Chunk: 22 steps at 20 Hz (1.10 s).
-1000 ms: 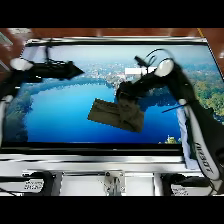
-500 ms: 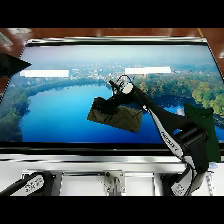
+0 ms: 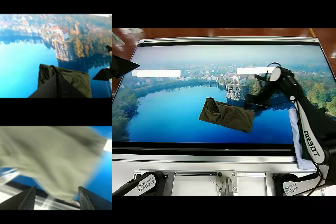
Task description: Fold the shirts.
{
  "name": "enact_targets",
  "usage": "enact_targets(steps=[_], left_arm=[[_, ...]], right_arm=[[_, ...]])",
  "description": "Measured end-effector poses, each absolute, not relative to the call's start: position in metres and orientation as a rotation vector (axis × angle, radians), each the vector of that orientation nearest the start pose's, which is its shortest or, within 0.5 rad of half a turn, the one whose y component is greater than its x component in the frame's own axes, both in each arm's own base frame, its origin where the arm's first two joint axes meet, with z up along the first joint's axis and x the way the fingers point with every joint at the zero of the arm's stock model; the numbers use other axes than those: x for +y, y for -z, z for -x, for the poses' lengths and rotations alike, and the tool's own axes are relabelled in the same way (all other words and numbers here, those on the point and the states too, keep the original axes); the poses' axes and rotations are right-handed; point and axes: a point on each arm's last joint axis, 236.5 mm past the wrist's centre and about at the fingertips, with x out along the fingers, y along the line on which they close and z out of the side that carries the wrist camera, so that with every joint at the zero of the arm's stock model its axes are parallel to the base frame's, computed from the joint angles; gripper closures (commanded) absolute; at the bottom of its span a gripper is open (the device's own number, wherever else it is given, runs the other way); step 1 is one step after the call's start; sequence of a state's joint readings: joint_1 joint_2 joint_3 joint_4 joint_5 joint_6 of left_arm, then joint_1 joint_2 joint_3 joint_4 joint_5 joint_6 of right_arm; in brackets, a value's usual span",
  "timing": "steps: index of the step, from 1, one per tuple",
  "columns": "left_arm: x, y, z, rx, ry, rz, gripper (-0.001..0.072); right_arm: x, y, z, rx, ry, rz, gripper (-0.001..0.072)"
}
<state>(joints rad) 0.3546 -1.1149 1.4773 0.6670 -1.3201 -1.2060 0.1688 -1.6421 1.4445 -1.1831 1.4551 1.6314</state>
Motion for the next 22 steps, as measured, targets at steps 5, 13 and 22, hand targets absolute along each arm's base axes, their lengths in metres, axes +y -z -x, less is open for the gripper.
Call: enact_targets(steps=[5,13,22], left_arm=[[-0.045,-0.261,-0.398,0.660,0.501,0.418,0.0668],[-0.045,-0.261,-0.397,0.664,0.498,0.429,0.0668],[-0.057,-0.261,-0.396,0.670,0.525,0.423,0.0668]], right_arm=[[0.127,0.079,-0.338,1.747,-0.231,-0.400,0.0078],[0.166,0.114,-0.356,1.625,-0.249,-0.746,0.0657],[0.110,-0.070,-0.451,1.083,-0.484,-0.806,0.0658]])
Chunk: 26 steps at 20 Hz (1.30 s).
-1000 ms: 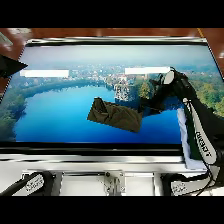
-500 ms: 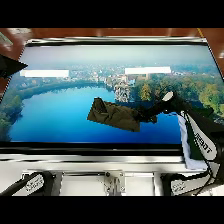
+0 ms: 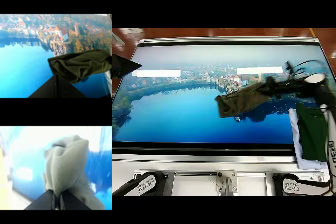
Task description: Fold the shirts.
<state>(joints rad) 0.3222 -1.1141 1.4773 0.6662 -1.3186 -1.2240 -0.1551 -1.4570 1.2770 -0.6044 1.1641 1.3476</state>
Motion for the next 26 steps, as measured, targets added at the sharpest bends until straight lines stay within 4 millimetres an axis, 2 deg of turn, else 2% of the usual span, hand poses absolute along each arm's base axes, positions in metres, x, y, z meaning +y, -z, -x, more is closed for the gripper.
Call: enact_targets(steps=[2,5,9,11,14,19,22,24,25,26], left_arm=[[-0.068,-0.261,-0.395,0.676,0.549,0.416,0.0668],[-0.084,-0.261,-0.392,0.686,0.589,0.402,0.0668],[-0.101,-0.261,-0.388,0.696,0.631,0.389,0.0667],[-0.105,-0.261,-0.387,0.698,0.640,0.385,0.0668],[-0.108,-0.261,-0.386,0.700,0.647,0.383,0.0668],[-0.109,-0.262,-0.387,0.696,0.648,0.382,0.0668],[-0.108,-0.266,-0.392,0.672,0.634,0.386,0.0668],[-0.108,-0.268,-0.395,0.657,0.629,0.388,0.0667],[-0.107,-0.269,-0.396,0.652,0.626,0.388,0.0668],[-0.107,-0.269,-0.396,0.648,0.623,0.389,0.0667]], right_arm=[[0.056,-0.110,-0.453,0.992,-0.401,-0.802,0.0658],[-0.035,-0.142,-0.428,0.925,-0.211,-0.816,0.0658],[-0.145,-0.148,-0.373,0.890,0.092,-0.852,0.0658],[-0.180,-0.141,-0.343,0.912,0.213,-0.869,0.0657],[-0.201,-0.125,-0.301,1.015,0.324,-0.863,0.0657],[-0.216,-0.096,-0.221,1.287,0.526,-0.814,0.0658],[-0.210,-0.074,-0.189,1.393,0.612,-0.844,0.0657],[-0.198,-0.047,-0.172,1.448,0.646,-0.878,0.0657],[-0.192,-0.032,-0.163,1.475,0.662,-0.891,0.0639],[-0.185,-0.018,-0.155,1.499,0.671,-0.902,0.0539]])
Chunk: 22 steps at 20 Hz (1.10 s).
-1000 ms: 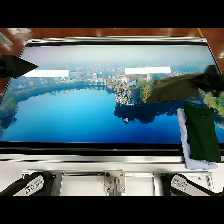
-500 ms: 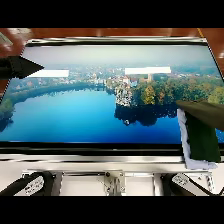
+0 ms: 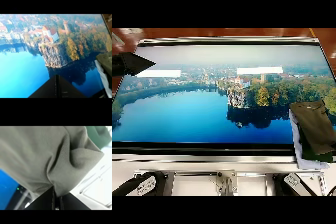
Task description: Fold the shirts.
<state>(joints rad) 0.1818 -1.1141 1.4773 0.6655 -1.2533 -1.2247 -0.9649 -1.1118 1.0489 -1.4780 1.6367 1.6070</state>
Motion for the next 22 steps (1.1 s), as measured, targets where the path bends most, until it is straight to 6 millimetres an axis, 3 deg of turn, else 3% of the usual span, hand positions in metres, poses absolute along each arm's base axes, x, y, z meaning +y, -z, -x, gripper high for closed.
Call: enact_targets(steps=[1,2,3,5,7,9,11,12,13,14,15,17,20,22], left_arm=[[-0.107,-0.270,-0.397,0.645,0.621,0.390,0.0668],[-0.107,-0.270,-0.398,0.643,0.621,0.390,0.0668],[-0.107,-0.270,-0.398,0.641,0.620,0.390,0.0667],[-0.106,-0.271,-0.399,0.638,0.618,0.390,0.0668],[-0.107,-0.270,-0.399,0.639,0.619,0.390,0.0670],[-0.110,-0.261,-0.399,0.665,0.612,0.358,0.0670],[-0.114,-0.232,-0.399,0.763,0.547,0.283,0.0668],[-0.115,-0.210,-0.398,0.837,0.493,0.229,0.0651],[-0.115,-0.188,-0.396,0.912,0.443,0.171,0.0462],[-0.118,-0.165,-0.392,0.993,0.402,0.106,0.0095],[-0.124,-0.142,-0.387,1.072,0.376,0.043,-0.0003],[-0.138,-0.105,-0.376,1.205,0.356,-0.060,-0.0003],[-0.157,-0.068,-0.368,1.311,0.349,-0.162,-0.0003],[-0.168,-0.060,-0.369,1.316,0.357,-0.173,-0.0003]], right_arm=[[-0.178,-0.003,-0.146,1.521,0.685,-0.913,0.0284],[-0.174,0.007,-0.138,1.540,0.702,-0.909,0.0142],[-0.172,0.013,-0.129,1.566,0.720,-0.898,0.0132],[-0.188,0.012,-0.117,1.567,0.792,-0.823,0.0134],[-0.214,-0.011,-0.113,1.531,0.871,-0.734,0.0135],[-0.246,-0.052,-0.140,1.353,0.910,-0.671,0.0239],[-0.260,-0.105,-0.205,1.056,0.810,-0.654,0.0277],[-0.252,-0.132,-0.243,0.927,0.701,-0.644,0.0265],[-0.233,-0.159,-0.281,0.825,0.568,-0.625,0.0179],[-0.205,-0.177,-0.310,0.782,0.438,-0.598,0.0056],[-0.176,-0.183,-0.329,0.787,0.333,-0.562,0.0037],[-0.121,-0.167,-0.345,0.917,0.197,-0.456,0.0037],[-0.077,-0.124,-0.339,1.138,0.156,-0.315,0.0037],[-0.052,-0.106,-0.338,1.220,0.116,-0.267,0.0037]])
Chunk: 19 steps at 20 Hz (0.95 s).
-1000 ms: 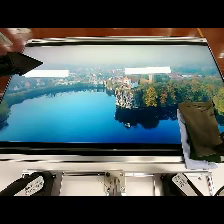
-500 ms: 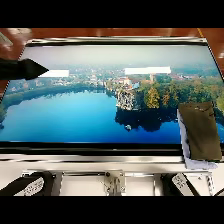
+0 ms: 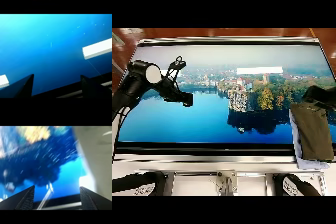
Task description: Fold the shirts.
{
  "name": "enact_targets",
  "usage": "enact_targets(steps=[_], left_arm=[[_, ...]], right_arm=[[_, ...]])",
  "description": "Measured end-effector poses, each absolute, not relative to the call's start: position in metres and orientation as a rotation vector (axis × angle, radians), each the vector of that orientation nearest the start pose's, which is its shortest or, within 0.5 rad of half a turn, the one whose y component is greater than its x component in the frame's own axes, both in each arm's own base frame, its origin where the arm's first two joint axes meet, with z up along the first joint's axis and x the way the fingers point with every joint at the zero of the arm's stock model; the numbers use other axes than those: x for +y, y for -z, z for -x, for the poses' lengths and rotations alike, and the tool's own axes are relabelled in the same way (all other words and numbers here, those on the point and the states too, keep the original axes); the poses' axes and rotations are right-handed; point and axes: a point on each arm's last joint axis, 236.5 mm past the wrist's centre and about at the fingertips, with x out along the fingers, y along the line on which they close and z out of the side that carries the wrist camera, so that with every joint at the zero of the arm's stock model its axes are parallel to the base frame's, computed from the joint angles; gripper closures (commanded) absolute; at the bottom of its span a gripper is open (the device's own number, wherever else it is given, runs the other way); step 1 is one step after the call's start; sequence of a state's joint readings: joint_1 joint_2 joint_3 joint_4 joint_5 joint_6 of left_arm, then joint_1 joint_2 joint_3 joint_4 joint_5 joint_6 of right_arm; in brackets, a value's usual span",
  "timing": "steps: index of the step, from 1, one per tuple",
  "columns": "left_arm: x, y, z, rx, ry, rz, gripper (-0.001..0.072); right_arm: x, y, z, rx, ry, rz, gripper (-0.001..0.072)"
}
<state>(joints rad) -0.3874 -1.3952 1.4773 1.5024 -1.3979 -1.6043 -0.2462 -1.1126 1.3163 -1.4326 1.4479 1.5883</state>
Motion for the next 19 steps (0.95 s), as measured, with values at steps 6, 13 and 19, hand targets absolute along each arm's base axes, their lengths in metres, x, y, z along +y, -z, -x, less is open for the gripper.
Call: enact_targets(steps=[6,13,19], left_arm=[[-0.187,-0.055,-0.374,1.302,0.390,-0.122,-0.0002],[-0.190,-0.055,-0.374,1.302,0.396,-0.110,-0.0002],[-0.190,-0.055,-0.374,1.302,0.395,-0.108,-0.0003]], right_arm=[[-0.023,-0.085,-0.337,1.303,0.098,-0.226,0.0038],[-0.019,-0.082,-0.337,1.317,0.100,-0.220,0.0038],[-0.019,-0.082,-0.337,1.317,0.101,-0.219,0.0038]])
